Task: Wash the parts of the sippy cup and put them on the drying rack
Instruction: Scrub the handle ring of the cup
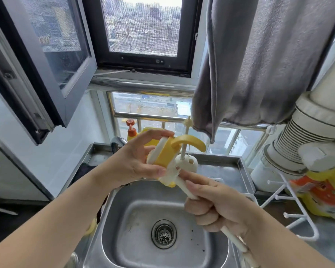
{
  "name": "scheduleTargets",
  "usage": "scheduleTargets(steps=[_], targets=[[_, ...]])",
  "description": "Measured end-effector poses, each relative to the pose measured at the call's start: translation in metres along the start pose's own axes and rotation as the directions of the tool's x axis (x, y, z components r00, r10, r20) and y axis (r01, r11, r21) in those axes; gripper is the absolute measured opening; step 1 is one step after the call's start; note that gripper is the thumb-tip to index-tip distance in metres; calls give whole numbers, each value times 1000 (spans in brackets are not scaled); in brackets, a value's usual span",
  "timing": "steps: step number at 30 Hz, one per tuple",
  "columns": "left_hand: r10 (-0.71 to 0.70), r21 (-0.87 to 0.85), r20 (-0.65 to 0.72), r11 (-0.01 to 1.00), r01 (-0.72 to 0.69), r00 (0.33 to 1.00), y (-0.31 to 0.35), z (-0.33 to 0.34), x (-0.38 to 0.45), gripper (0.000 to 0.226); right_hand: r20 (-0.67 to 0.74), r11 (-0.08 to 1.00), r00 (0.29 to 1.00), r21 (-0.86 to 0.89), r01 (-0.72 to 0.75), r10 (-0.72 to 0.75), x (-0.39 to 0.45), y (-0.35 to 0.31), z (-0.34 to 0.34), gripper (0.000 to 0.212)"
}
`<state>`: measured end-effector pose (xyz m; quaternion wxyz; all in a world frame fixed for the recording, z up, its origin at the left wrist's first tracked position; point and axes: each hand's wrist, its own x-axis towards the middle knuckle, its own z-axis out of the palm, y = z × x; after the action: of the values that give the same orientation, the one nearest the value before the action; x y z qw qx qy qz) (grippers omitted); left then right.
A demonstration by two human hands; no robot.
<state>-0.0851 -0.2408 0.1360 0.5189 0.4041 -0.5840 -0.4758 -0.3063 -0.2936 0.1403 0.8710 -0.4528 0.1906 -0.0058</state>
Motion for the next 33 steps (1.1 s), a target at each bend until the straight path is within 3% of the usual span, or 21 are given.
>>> scheduleTargets(steps=[3, 6, 8, 12, 14, 19, 23, 26, 29, 33], targets=[[-27, -16, 47, 999, 28, 999, -1, -2, 2, 67, 128, 994, 991, 108, 24, -38, 5, 7, -6, 33], [-57, 25, 55, 998, 56, 997, 0, -5, 0, 70, -35, 998, 999, 61, 30, -28, 3, 5, -7, 29], [-136, 141, 44, 982, 129, 990, 4, -6, 0, 86, -133, 998, 991, -51, 23, -29, 1, 0, -5, 26], [-322, 465, -18, 835, 293, 947, 18, -1, 2, 116, -258, 950, 965, -308, -42, -41, -1, -6, -1, 29], [-384, 504, -27, 792, 344, 923, 21, 1, 2, 123, -294, 912, 955, -402, -82, -44, -1, -5, -2, 31], [-479, 91, 73, 877, 473, 875, 8, 3, -7, 117, -315, 838, 947, -532, -122, -62, -3, -2, 0, 35], [-461, -278, 180, 824, 495, 869, 1, 3, -11, 95, -295, 783, 951, -611, -118, -87, -5, 0, -3, 42], [-421, -444, 222, 760, 475, 880, -4, -3, -10, 75, -293, 738, 949, -664, -117, -113, -6, 1, -5, 43], [-429, -492, 190, 737, 464, 883, -4, 1, -7, 58, -286, 680, 952, -720, -138, -109, -7, 1, -4, 39], [-506, -300, 23, 819, 489, 862, 1, 16, -8, 43, -246, 631, 961, -768, -111, -130, -6, 3, -1, 39]])
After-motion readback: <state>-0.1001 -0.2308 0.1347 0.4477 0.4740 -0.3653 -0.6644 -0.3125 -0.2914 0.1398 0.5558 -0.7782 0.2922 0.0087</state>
